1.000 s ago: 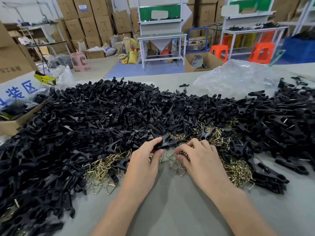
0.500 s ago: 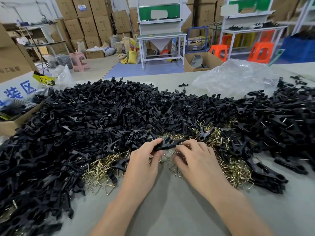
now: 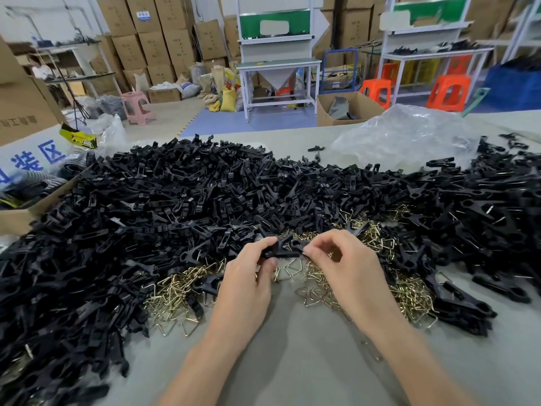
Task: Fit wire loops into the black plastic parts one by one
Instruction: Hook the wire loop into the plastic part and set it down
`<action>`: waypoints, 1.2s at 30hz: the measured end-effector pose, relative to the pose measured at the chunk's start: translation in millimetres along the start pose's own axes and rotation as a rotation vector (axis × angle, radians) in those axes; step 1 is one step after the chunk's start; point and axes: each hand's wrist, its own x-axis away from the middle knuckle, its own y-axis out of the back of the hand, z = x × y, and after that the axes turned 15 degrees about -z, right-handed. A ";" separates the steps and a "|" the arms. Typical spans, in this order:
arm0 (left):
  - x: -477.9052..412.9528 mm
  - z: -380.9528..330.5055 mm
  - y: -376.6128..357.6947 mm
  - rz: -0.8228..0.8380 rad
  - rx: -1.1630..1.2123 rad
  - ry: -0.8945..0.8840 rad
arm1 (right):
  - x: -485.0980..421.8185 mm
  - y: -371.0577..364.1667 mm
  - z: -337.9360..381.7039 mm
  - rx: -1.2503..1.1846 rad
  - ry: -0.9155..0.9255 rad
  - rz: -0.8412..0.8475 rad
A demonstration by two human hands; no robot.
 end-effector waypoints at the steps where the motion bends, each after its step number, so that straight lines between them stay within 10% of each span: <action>1: 0.2 0.0 0.1 -0.003 0.010 0.000 | -3.1 1.9 0.9 -0.121 -0.123 0.002; 8: 2.6 -8.4 2.9 0.067 0.028 -0.060 | -6.8 -2.6 7.7 -0.617 -0.633 0.065; 36: 1.6 -9.9 4.4 -0.079 -0.025 -0.176 | 5.8 -7.8 22.1 -0.737 -0.642 0.091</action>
